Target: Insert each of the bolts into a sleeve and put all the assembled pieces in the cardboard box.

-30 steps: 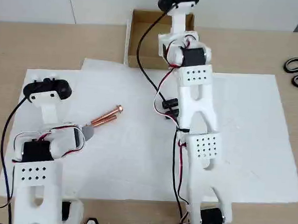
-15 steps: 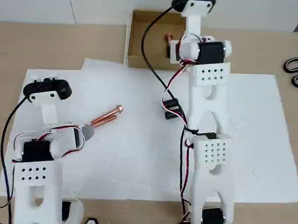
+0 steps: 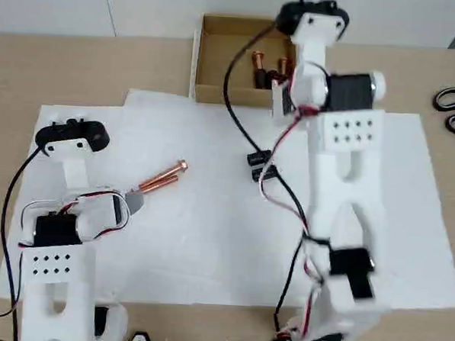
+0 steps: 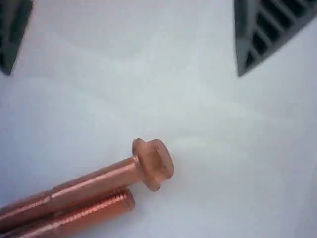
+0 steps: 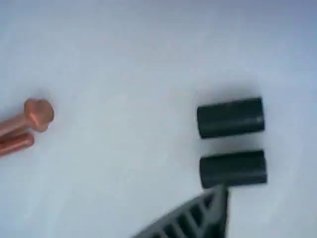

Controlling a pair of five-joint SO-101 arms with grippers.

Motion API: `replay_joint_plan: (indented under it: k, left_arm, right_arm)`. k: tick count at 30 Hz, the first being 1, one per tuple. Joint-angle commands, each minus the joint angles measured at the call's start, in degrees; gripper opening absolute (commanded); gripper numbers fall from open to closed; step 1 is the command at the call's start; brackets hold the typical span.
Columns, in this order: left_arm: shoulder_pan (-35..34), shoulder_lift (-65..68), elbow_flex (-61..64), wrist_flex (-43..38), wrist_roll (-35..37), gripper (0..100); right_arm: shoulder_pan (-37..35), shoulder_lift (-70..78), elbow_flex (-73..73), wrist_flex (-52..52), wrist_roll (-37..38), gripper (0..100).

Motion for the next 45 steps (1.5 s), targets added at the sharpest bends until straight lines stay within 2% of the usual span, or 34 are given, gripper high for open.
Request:
replay_joint_plan:
  k: [1,10,13,19,23,30,45]
  left_arm:
    - [-0.2,-1.1,-0.3,-0.2,-0.4,27]
    - [-0.2,-1.1,-0.2,-0.2,-0.4,27]
    - [-0.2,-1.1,-0.2,-0.2,-0.4,27]
    - [-0.1,-0.9,-0.2,-0.2,-0.4,27]
    - [-0.1,-0.8,-0.2,-0.2,-0.4,27]
    - [-0.1,-0.8,-0.1,-0.2,-0.4,27]
    - [-0.1,-1.0,1.5,-1.8,-0.4,27]
  right_arm:
    - [0.6,-9.7,11.7,-0.2,-1.8,31.3]
    - [0.4,-19.8,29.6,-2.5,-10.4,31.4]
    - [0.4,-20.0,33.8,-8.0,-16.5,31.4]
    - [-2.2,-19.9,43.6,-23.5,-36.4,31.4]
    - [-4.7,-19.9,50.2,-35.0,-42.1,31.4]
    - [-6.5,-19.9,59.3,-48.1,-43.0,31.4]
    - [-6.2,-18.9,67.8,-57.2,-43.1,31.4]
